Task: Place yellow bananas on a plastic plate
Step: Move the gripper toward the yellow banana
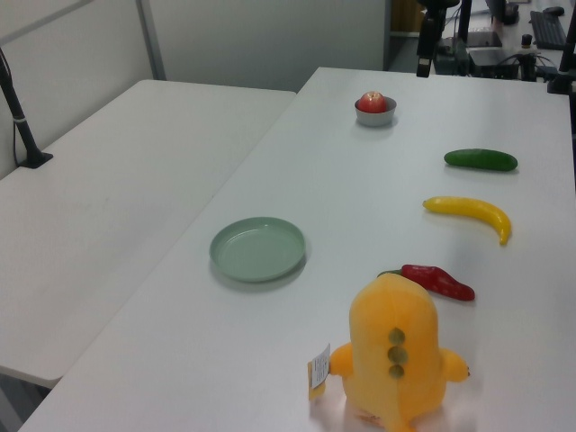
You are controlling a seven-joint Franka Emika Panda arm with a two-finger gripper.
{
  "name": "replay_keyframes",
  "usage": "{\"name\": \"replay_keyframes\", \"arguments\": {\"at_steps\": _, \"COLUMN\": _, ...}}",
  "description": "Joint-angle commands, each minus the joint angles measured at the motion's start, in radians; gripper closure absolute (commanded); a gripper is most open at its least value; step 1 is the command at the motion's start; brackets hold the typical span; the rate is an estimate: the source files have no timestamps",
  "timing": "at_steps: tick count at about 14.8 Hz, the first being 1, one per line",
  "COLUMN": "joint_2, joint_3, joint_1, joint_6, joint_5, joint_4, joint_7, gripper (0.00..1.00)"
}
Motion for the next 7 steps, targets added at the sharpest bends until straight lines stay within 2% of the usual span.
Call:
{"name": "replay_keyframes", "arguments": {"at_steps": 1, "joint_2": -0.007, "joint_3": 0.000, "joint_1": 0.002, "joint_6": 0.001, "joint_5": 0.008, "joint_4": -0.005, "joint_7": -0.008, "gripper": 0.00}}
{"name": "replay_keyframes", "arguments": {"at_steps": 7, "joint_2": -0.007, "joint_3": 0.000, "joint_1": 0.002, "joint_6": 0.004, "joint_5": 0.011, "joint_4": -0.010, "joint_7": -0.011, "gripper": 0.00}}
